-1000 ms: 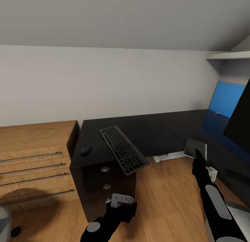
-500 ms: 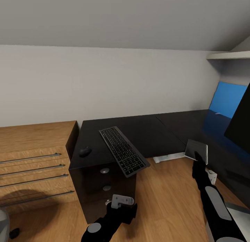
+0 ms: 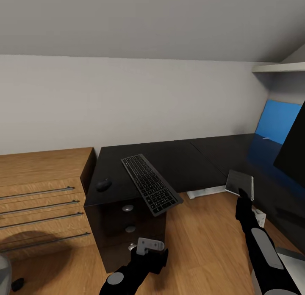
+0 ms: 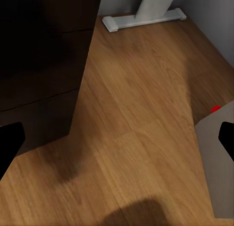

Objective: In the bedroom, organize the workspace by keeping the computer under the desk, ensuring the monitor is on the desk, placing the keyboard on the desk next to the monitor, placing the mouse on the desk next to the keyboard, moving the folder from the swivel chair onto the desk next to the mouse, stacking the notebook on top of the folder with the pen on top of the notebook, and positioning the swivel chair next to the desk.

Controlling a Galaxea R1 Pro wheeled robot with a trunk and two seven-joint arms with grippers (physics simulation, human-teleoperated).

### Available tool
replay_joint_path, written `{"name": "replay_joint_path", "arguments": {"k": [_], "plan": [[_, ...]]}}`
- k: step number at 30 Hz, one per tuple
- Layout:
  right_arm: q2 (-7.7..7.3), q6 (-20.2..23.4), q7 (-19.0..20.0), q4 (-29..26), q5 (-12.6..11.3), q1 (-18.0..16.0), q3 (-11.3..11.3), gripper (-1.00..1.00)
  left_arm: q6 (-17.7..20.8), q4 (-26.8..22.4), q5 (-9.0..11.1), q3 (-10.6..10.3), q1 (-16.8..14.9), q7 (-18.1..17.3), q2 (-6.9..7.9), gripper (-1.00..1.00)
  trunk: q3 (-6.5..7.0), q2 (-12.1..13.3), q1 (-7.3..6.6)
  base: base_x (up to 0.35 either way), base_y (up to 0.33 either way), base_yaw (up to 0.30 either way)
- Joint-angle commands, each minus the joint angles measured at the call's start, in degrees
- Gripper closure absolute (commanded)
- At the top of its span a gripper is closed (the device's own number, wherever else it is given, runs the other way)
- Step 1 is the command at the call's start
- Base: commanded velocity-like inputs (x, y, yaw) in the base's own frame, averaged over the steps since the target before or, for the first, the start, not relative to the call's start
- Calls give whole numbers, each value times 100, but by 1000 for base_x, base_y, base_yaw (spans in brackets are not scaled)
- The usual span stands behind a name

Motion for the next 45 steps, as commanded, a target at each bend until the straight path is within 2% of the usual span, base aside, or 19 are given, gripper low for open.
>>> {"name": "replay_joint_path", "arguments": {"k": [1,45], "plan": [[-2,-25,-1,9,-60,-2,5,-100,4,-8,58,-14,-7,59,5,-100,-6,-3,-1,0,0,0],[-2,-27,-3,56,-52,-2,-11,-100,4,-10,66,-22,-7,59,6,-100,-6,-3,-1,63,5,0]]}}
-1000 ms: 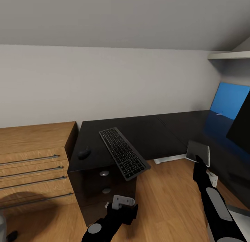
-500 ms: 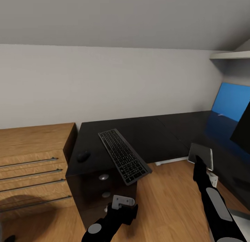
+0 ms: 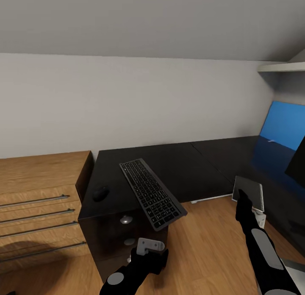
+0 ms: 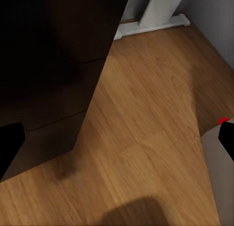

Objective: In the bedroom, organize the workspace by keeping the computer under the desk, ensuring the monitor is on the desk, placing the keyboard on the desk next to the monitor, placing the mouse on the desk next to the keyboard, moving the folder from the swivel chair onto the desk next to the mouse, stacking the notebook on top of the folder with the pen on top of the notebook, and positioning the swivel chair next to the desk.

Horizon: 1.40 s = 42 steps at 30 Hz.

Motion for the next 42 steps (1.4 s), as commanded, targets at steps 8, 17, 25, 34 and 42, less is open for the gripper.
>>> {"name": "replay_joint_path", "arguments": {"k": [8,17,25,34,42], "plan": [[-3,-32,-12,-7,-46,-2,11,100,4,-7,58,-84,-7,59,4,-100,-6,-3,-1,1,0,0],[-9,-32,-25,-13,-41,-2,12,100,4,-7,58,-102,-7,59,4,-100,-6,-3,-1,0,0,0],[-11,-32,-19,-13,-41,-2,12,100,4,-7,58,-102,-7,59,4,-100,-6,-3,-1,0,0,0],[-9,-15,10,-42,-48,-2,22,100,4,-7,58,-102,-7,75,4,-100,120,278,-154,0,0,0],[-11,816,23,-57,-51,-2,35,100,4,-7,58,-102,-7,76,4,-100,264,599,-330,0,0,0]]}}
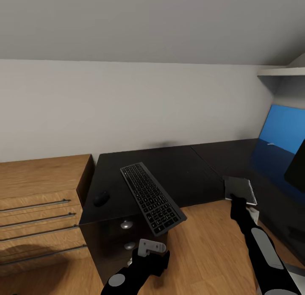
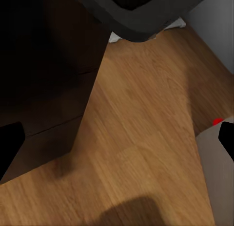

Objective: In the bedroom, organize the workspace by keeping the computer under the desk, ensuring the monitor is on the desk, placing the keyboard on the desk next to the monitor, placing the mouse on the desk next to the keyboard, moving the folder from the swivel chair onto the desk next to the mouse, stacking the notebook on top of the folder with the pen on top of the notebook, and positioning the swivel chair next to the desk.

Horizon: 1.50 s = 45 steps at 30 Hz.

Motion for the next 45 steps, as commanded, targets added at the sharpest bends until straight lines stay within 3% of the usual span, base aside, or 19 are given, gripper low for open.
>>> {"name": "replay_joint_path", "arguments": {"k": [1,12,13,23,27,39,41,45], "plan": [[1,204,9,-2,-44,-3,-15,100,4,-9,58,-14,-7,59,5,-100,13,39,-23,0,0,0],[1,1110,9,-3,-41,-3,-20,100,4,-9,56,-14,-7,50,13,-100,31,79,-45,0,0,0],[1,1399,4,3,-33,-3,-15,100,4,-9,51,-14,-7,45,16,-100,31,79,-45,0,0,0],[11,1655,4,26,213,-3,33,100,3,-9,51,-17,-7,41,19,-100,31,79,-45,0,0,0],[16,1662,10,30,317,-3,194,100,2,-9,50,-16,-7,41,21,-100,31,79,-45,0,0,0],[10,1659,91,32,430,-3,1127,100,4,-9,55,-15,-7,41,22,-100,31,79,-45,-185,0,0],[17,1651,120,32,530,-3,1390,100,4,-9,51,-14,-7,41,22,-100,31,79,-45,-69,0,0],[18,1645,123,38,558,-3,1442,100,4,-9,50,-14,-7,41,22,-100,31,79,-45,-19,0,0]]}}
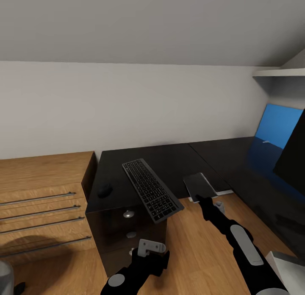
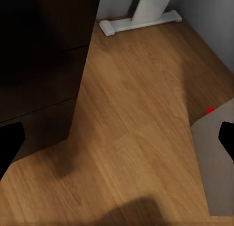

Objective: In the bedroom, organize the workspace by keeping the computer under the desk, ensuring the monitor is on the desk, placing the keyboard on the desk next to the monitor, placing the mouse on the desk next to the keyboard, moving the folder from the swivel chair onto the desk next to the mouse, stacking the notebook on top of the folder with the pen on top of the notebook, and positioning the swivel chair next to the desk.

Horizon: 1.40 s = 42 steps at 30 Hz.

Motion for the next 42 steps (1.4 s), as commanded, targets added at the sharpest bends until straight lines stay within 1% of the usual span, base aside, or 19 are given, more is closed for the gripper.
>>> {"name": "replay_joint_path", "arguments": {"k": [1,8,11,14,16,18,19,21,28,31,34,42], "plan": [[2,35,10,116,54,0,8,100,4,-8,58,-15,-8,59,4,-100,-6,-2,0,-9,0,0],[29,2,13,121,37,0,-8,100,4,-8,57,-15,-8,59,5,-100,-6,-2,0,-2,0,0],[22,13,70,104,-7,0,-15,100,4,-8,57,-13,-8,59,6,-100,-6,-2,0,0,0,0],[7,25,97,117,14,0,-7,100,4,-8,57,-8,-8,59,11,-100,-6,-2,0,0,0,0],[-56,87,66,122,-178,0,-74,100,35,59,0,-75,58,47,57,-100,-5,-2,-1,0,0,0],[-117,146,64,149,-351,0,-126,100,31,125,16,-141,122,51,43,-100,-5,-2,-1,0,0,0],[-148,176,64,167,-436,0,-132,100,31,158,16,-165,154,51,43,-100,-5,-2,-1,0,0,0],[-139,105,59,201,-614,0,-126,100,20,224,53,-150,150,62,18,-100,-5,-2,-1,0,0,0],[-324,-16,58,314,-1170,0,-114,100,5,455,74,-288,150,67,47,-100,-5,-2,-1,0,0,0],[-351,-19,62,338,-1380,0,-114,100,5,519,78,-293,150,67,48,-100,-5,-2,-1,0,0,0],[-359,-14,68,338,-1448,0,-111,100,4,524,87,-295,150,66,48,-100,-5,-2,-1,0,0,0],[-351,-12,65,338,-1447,0,-106,100,4,528,84,-296,150,67,48,-100,-5,-2,-1,0,0,0]]}}
